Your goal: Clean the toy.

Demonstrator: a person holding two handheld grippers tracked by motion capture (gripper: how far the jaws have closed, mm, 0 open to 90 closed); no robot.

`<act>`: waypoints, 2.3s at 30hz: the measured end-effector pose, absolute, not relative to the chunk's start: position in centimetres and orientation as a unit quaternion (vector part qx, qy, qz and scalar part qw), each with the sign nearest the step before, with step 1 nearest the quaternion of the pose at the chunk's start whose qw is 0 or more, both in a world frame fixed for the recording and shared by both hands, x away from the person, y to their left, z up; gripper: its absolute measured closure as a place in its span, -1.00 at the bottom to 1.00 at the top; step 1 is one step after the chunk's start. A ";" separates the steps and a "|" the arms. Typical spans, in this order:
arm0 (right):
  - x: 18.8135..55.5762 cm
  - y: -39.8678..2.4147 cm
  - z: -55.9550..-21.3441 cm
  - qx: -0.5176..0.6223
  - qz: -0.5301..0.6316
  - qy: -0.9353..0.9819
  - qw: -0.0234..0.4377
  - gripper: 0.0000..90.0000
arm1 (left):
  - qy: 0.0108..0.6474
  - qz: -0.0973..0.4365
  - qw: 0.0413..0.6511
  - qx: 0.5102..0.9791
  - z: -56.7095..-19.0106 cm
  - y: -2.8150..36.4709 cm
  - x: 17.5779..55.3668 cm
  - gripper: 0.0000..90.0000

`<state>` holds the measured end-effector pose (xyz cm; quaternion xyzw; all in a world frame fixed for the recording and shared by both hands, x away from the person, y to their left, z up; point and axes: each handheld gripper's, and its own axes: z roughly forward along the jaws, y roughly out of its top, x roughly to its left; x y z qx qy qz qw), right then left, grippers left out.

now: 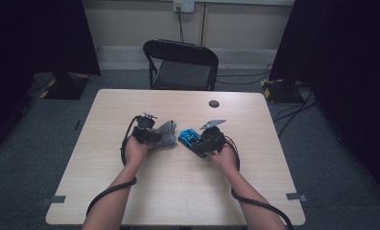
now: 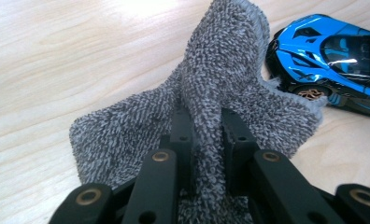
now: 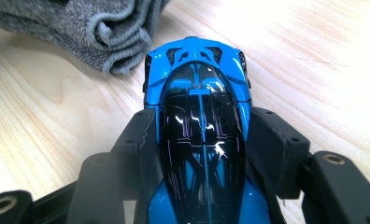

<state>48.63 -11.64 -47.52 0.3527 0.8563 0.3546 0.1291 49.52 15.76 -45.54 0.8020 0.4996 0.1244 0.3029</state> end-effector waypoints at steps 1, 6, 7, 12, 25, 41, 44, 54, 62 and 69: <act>48.6 -11.6 -47.5 0.352 0.355 0.856 0.129 -0.03 | 0.499 0.123 0.303 0.803 -45.3 16.0 49.4 0.72; 48.6 -11.6 -47.5 0.353 0.355 0.856 0.130 -0.03 | 0.494 0.121 0.319 0.800 -44.3 16.7 48.8 0.72; 48.6 -11.6 -47.5 0.353 0.354 0.856 0.130 -0.03 | 0.492 0.118 0.323 0.800 -44.1 16.8 48.6 0.72; 48.6 -11.6 -47.5 0.353 0.354 0.856 0.129 -0.03 | 0.477 0.111 0.341 0.803 -43.6 16.3 47.3 0.72; 48.6 -11.6 -47.5 0.354 0.353 0.856 0.130 -0.04 | 0.400 0.069 0.368 0.836 -44.1 12.9 42.2 0.72; 48.6 -11.5 -47.5 0.355 0.352 0.857 0.129 -0.03 | 0.314 0.007 0.343 0.886 -46.5 7.2 39.0 0.72; 48.7 -11.5 -47.5 0.354 0.351 0.857 0.129 -0.03 | 0.310 0.006 0.338 0.889 -46.9 6.2 39.6 0.72; 48.6 -11.6 -47.5 0.355 0.354 0.855 0.130 -0.04 | 0.331 0.021 0.327 0.885 -47.2 5.4 42.3 0.70; 48.6 -11.6 -47.6 0.354 0.356 0.855 0.131 -0.04 | 0.355 0.021 0.327 0.876 -47.2 6.4 43.5 0.70; 48.5 -11.6 -47.6 0.354 0.357 0.854 0.131 -0.03 | 0.374 0.024 0.326 0.868 -47.2 7.4 44.3 0.70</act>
